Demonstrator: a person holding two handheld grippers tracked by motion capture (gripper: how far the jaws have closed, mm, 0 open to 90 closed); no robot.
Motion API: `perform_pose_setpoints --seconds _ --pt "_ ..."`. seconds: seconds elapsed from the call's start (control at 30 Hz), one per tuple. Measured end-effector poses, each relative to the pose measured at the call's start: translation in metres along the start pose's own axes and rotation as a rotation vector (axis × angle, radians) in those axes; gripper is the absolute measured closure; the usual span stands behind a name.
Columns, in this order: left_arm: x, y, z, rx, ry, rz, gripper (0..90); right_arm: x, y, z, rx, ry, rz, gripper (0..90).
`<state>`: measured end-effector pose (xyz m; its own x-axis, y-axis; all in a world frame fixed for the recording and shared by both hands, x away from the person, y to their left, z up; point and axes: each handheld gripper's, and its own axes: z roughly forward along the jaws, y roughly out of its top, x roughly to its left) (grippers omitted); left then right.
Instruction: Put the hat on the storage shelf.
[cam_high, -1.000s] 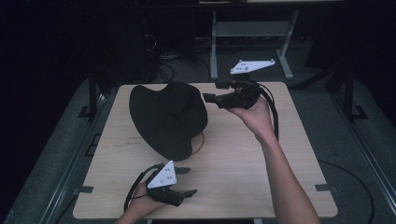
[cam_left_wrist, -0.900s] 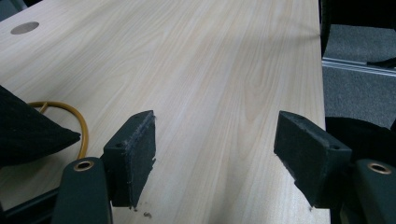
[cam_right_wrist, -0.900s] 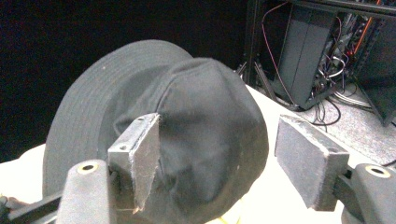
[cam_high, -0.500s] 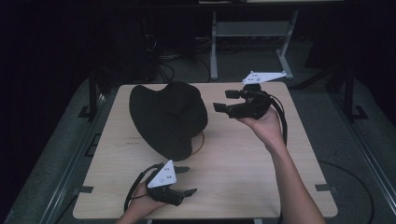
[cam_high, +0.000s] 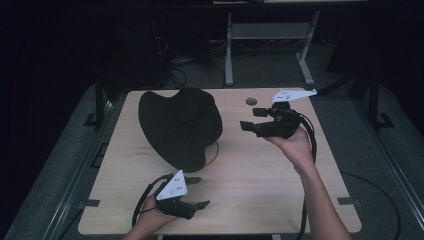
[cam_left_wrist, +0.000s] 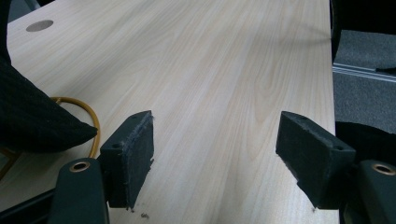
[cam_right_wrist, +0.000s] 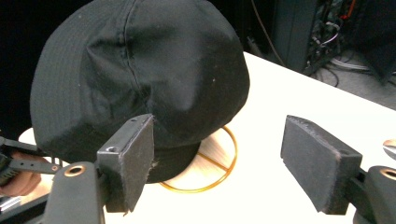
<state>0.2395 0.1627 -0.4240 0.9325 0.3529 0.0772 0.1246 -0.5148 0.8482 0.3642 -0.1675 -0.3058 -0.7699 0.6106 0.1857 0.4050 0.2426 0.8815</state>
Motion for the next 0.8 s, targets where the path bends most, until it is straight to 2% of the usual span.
perform_pose_setpoints --seconds 0.27,0.47,0.8 --pt "-0.001 0.0 0.001 -0.01 0.002 -0.01 27.0 -0.001 -0.014 -0.01 0.01 -0.018 0.008 23.2" --pt "0.0 0.0 0.001 -0.008 0.0 -0.01 26.9 -0.004 -0.026 -0.015 0.02 -0.011 0.028 22.8" --pt "0.0 -0.001 0.001 -0.007 -0.003 -0.016 25.6 -0.004 -0.048 -0.024 0.029 -0.018 0.035 21.5"
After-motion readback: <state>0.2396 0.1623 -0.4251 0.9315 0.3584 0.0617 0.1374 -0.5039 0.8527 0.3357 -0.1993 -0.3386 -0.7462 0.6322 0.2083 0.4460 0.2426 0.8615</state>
